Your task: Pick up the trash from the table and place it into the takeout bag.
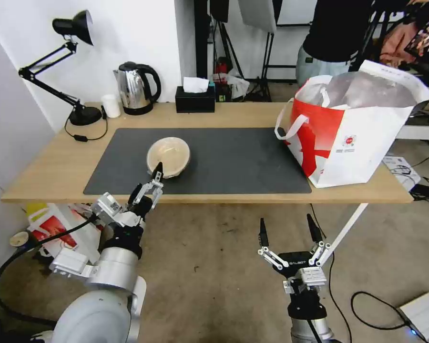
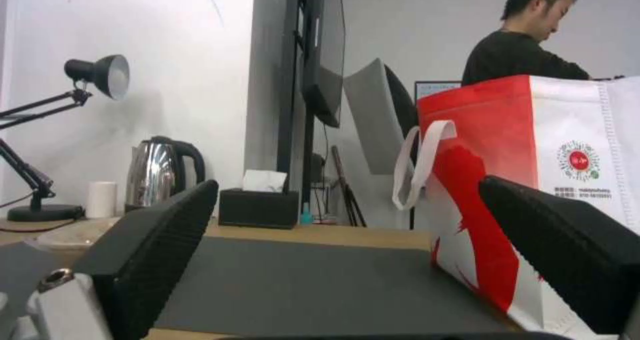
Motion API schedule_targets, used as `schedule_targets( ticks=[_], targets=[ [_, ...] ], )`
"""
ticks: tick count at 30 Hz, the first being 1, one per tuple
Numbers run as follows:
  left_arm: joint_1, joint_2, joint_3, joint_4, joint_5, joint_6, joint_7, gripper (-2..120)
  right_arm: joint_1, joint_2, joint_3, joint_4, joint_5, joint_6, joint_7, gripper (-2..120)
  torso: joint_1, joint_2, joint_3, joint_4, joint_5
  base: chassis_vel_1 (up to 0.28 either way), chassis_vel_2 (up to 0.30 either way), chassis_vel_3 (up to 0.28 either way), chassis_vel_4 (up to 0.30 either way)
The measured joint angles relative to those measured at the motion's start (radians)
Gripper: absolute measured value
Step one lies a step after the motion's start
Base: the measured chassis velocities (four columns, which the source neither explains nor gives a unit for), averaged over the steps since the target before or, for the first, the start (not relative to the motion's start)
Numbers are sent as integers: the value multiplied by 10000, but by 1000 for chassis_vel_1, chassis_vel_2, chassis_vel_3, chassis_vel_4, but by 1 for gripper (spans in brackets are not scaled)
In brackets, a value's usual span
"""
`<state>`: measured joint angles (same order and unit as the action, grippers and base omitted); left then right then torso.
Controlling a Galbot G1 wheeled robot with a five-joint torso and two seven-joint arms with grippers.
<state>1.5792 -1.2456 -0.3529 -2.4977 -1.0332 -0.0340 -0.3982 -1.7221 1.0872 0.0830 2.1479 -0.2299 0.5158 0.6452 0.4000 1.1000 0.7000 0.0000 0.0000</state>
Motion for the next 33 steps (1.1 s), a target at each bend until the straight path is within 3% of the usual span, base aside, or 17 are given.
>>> schedule_targets(
  ticks=[9,16,24,25,26,30,33],
  targets=[
    [-1352,356,-468,297,-1821,130,-180,100,0,0,0,0,0,0,0,100,0,0,0,-1,-1,0,0,0,0],
    [-3030,784,-1060,661,-4031,274,-433,100,0,0,0,0,0,0,0,100,0,0,1,-4,1,0,0,0,0],
    [-3218,844,-1136,740,-4332,312,-467,100,-1,1,0,0,0,0,0,100,0,0,0,2,-1,0,0,0,0],
    [-3424,1003,-1265,980,-4637,393,-493,100,-1,1,-2,0,0,0,0,100,0,0,0,4,-1,0,0,0,0],
    [-4000,1526,-1664,1653,-5323,598,-590,100,-5,0,-2,0,0,1,0,100,2,-1,1,-10,-3,0,0,0,0],
    [-4141,1872,-1882,1779,-5561,729,-708,100,0,0,0,0,1,1,0,100,3,-1,0,3,-2,0,0,0,0],
    [-4184,2065,-1969,1714,-5557,875,-1133,100,-1,0,0,1,0,1,0,100,0,0,0,-1,0,0,0,0,0]
  ],
)
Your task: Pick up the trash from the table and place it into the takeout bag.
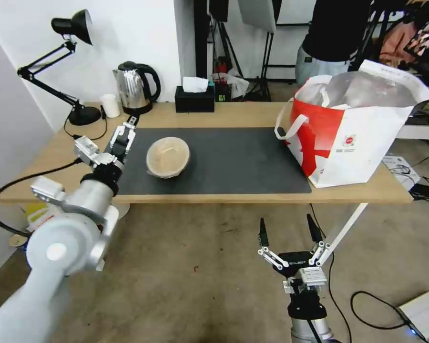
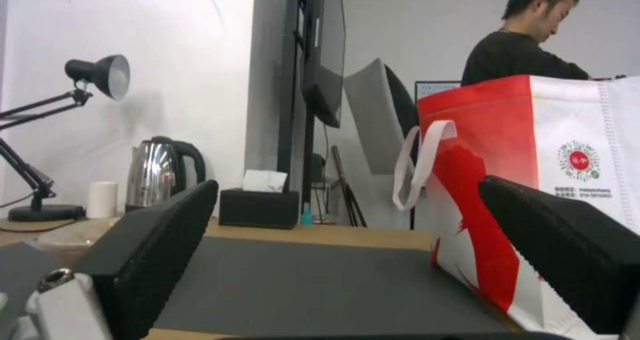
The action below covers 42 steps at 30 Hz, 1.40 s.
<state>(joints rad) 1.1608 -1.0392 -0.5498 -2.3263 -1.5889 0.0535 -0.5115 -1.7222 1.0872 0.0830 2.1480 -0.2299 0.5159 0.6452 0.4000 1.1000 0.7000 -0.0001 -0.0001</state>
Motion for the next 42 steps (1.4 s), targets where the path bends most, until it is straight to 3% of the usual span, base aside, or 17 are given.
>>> schedule_targets(
  ticks=[3,12,26,42],
  targets=[
    [54,310,-189,-85,238,309,-625,100,1,0,0,0,0,0,0,100,1,-1,0,1,0,0,0,0,0],
    [302,736,-798,-281,210,659,-1382,100,0,0,0,0,0,-1,0,100,0,0,0,2,0,0,0,0,0],
    [341,198,-463,-70,405,1045,-2553,100,1,0,0,0,0,-2,0,100,1,-1,0,0,0,0,0,0,0],
    [0,-5,-14,541,222,1164,-2666,100,0,0,0,0,0,-2,0,100,0,0,0,0,1,0,0,0,0]
  ],
)
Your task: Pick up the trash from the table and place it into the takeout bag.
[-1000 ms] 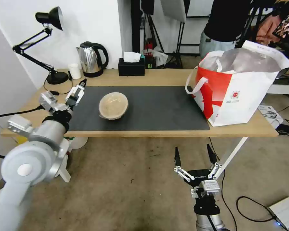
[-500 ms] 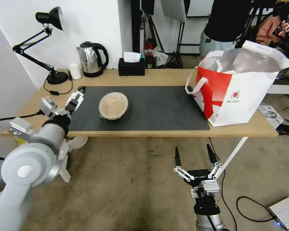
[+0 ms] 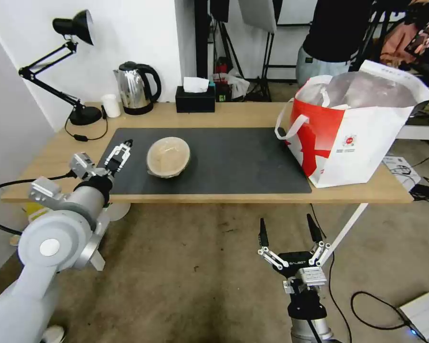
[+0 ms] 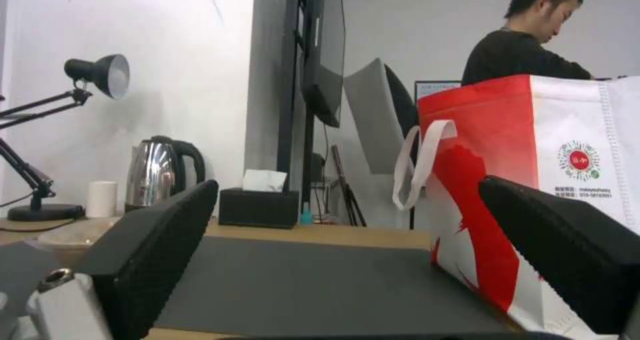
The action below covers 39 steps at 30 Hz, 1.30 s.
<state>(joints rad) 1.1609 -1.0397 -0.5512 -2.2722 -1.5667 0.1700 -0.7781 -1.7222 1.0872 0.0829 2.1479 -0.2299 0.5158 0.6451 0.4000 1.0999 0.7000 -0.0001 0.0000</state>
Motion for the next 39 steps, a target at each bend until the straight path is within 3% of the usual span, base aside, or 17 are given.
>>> schedule_targets(
  ticks=[14,28,39],
  targets=[
    [-623,210,439,755,-242,95,-140,100,0,0,0,0,0,0,0,100,0,0,0,1,0,0,0,0,0],
    [-1691,279,1390,1955,-407,239,-570,100,0,0,0,0,0,0,0,100,0,0,0,1,-1,0,0,0,0],
    [-1923,260,1605,2307,-491,327,-739,100,1,0,0,0,0,0,0,100,0,0,0,2,0,0,0,0,0]
  ],
)
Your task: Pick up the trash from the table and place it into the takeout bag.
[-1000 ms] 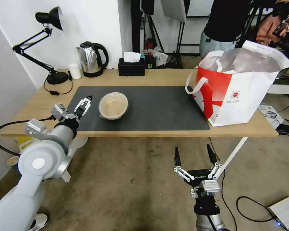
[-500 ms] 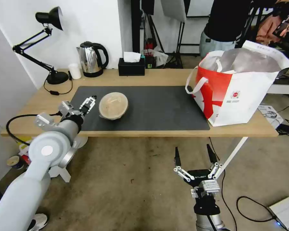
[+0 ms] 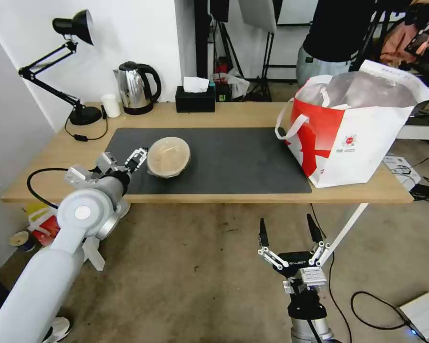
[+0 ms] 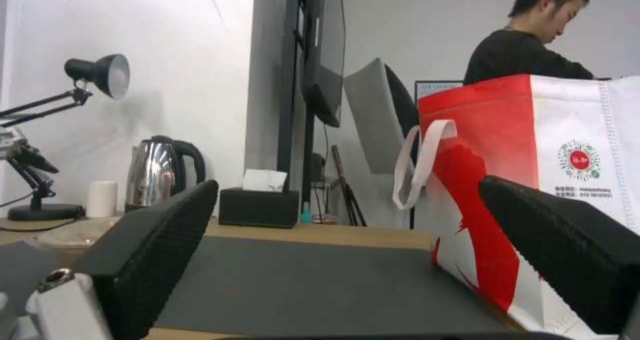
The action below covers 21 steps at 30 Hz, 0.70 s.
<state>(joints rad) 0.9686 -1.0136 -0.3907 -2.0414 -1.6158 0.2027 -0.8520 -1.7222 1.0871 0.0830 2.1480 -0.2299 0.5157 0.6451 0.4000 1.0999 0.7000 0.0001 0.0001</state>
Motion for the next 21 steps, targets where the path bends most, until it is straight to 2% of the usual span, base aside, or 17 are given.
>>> schedule_targets(
  ticks=[21],
  targets=[
    [-616,-305,461,566,-135,129,6,100,0,0,0,0,0,0,0,100,0,0,0,0,0,0,0,0,0]
  ],
)
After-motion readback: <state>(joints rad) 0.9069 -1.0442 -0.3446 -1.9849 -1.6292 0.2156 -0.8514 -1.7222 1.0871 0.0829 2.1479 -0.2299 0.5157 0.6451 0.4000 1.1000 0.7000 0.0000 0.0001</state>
